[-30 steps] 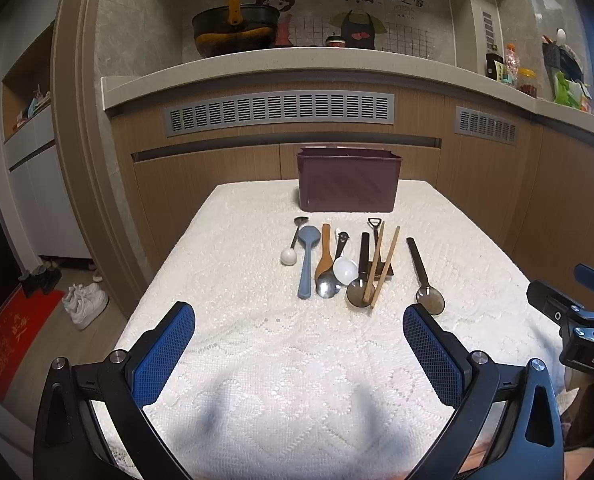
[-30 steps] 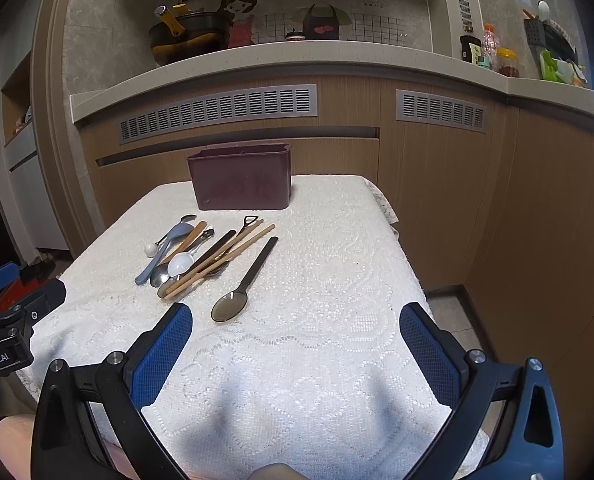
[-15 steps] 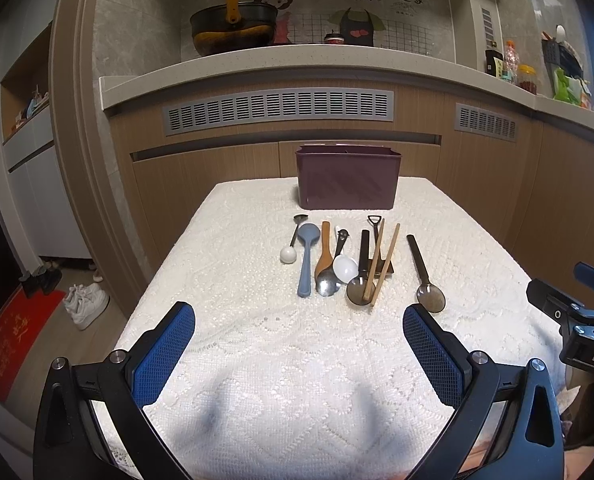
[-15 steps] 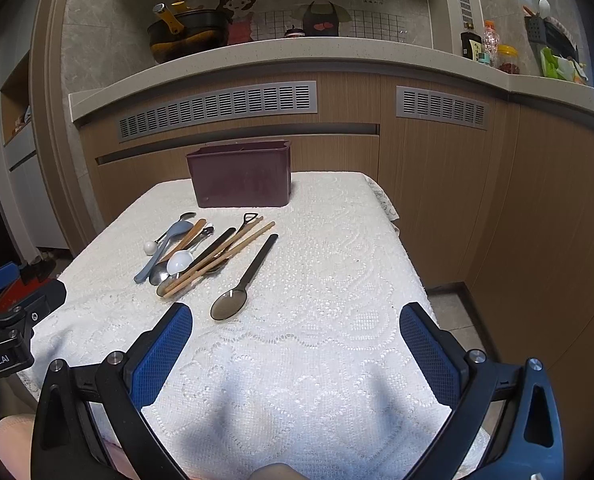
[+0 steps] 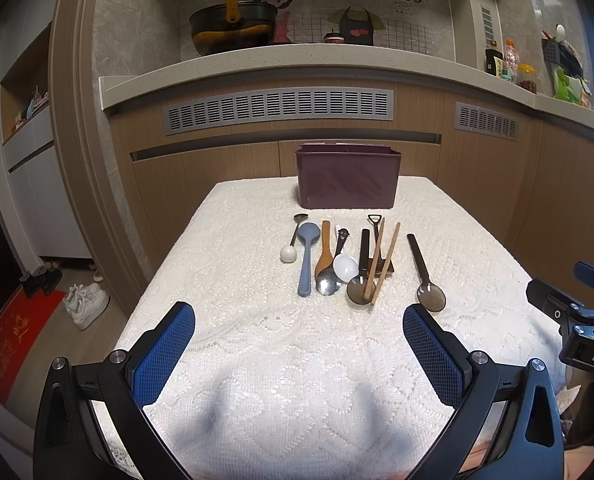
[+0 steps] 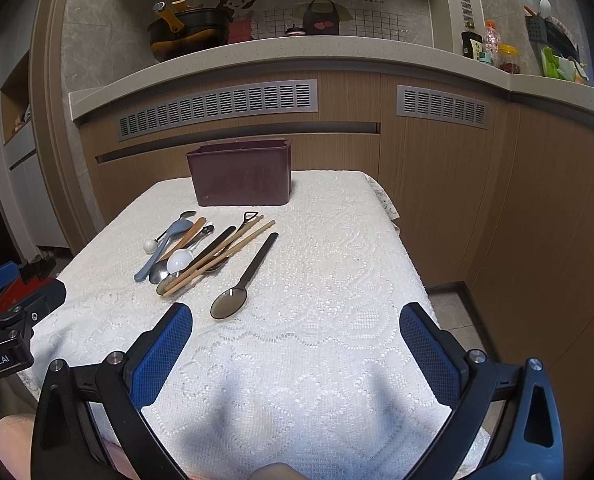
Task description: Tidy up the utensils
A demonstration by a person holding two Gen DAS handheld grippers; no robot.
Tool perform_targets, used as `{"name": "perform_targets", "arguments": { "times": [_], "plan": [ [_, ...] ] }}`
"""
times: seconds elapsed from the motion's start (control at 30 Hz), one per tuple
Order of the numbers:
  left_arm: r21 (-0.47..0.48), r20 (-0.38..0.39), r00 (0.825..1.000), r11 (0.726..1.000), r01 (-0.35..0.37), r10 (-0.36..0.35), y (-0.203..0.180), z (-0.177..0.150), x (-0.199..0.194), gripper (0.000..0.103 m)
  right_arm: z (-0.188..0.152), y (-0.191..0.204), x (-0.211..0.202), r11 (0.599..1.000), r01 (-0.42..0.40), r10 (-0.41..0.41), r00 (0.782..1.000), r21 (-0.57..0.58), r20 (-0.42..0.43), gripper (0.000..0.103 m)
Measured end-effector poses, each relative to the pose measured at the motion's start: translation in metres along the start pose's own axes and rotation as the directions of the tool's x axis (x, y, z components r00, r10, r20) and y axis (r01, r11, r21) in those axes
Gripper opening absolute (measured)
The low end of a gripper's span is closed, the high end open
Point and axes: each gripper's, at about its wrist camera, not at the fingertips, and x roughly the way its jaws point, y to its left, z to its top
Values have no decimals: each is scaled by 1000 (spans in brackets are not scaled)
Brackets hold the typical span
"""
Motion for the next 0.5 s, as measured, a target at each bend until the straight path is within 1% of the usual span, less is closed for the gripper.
{"name": "perform_targets", "arguments": {
  "times": [0.17, 0.3, 0.4, 0.5],
  "plan": [
    [4, -7, 1000, 1000, 1, -1, 0, -2, 2, 103, 0, 0, 1, 1000, 1, -1, 1000, -4, -2, 103],
    [26, -19, 1000, 1000, 8, -7, -3, -1, 6, 103, 3, 2, 2, 1000, 4, -4, 1000, -22, -1, 103],
    [49, -35, 999, 999, 22, -20, -5, 2, 14, 103, 10, 3, 5, 999, 3, -3, 1000, -35, -2, 103],
    [46, -49, 998, 998, 33, -31, 0, 9, 24, 103, 21, 0, 16, 999, -7, 6, 1000, -39, -20, 103]
  ]
}}
